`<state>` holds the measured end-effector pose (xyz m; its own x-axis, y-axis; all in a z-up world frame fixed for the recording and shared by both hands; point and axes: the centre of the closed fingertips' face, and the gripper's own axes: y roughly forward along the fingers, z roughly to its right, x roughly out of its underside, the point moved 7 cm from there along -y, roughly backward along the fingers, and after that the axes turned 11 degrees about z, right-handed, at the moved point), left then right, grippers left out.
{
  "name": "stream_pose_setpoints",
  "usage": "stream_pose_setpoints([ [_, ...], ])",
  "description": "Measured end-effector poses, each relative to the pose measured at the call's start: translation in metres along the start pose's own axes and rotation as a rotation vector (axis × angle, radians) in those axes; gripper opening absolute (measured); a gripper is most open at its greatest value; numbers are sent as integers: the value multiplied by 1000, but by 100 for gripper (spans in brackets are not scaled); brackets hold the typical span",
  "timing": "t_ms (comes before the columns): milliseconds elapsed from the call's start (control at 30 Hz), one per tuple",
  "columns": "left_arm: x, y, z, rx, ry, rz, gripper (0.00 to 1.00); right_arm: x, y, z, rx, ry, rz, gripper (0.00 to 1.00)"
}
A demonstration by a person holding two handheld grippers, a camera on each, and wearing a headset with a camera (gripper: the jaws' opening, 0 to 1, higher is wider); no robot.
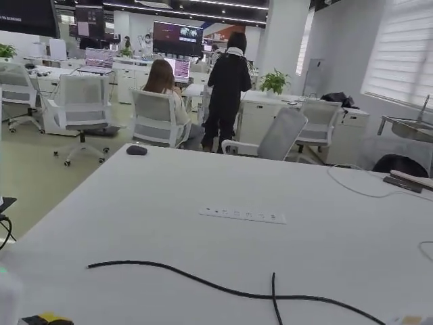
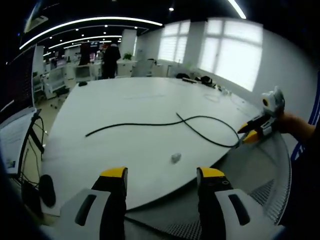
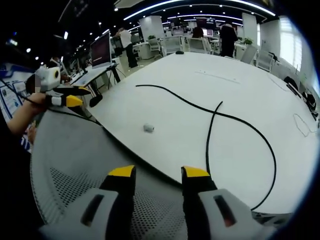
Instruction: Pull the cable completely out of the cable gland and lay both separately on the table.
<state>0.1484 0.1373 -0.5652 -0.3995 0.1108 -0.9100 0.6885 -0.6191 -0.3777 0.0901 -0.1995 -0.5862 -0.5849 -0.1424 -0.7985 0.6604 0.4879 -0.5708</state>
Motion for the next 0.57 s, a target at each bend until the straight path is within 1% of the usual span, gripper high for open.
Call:
stream_pose_setpoints([
  [67,5,1,2,-1,3,-29,57,0,1,0,-2,-1,-1,38],
  [133,7,2,3,6,1,-37,57,1,1,-1,-2,1,-6,38],
  [167,7,2,3,12,-5,-36,57,1,2,-1,-3,1,-7,38],
  [400,7,2,0,9,0,-36,56,2,3,-1,-2,-3,-15,38],
  [567,9,3,-1,9,-6,-40,56,2,3,0,-1,-2,-16,38],
])
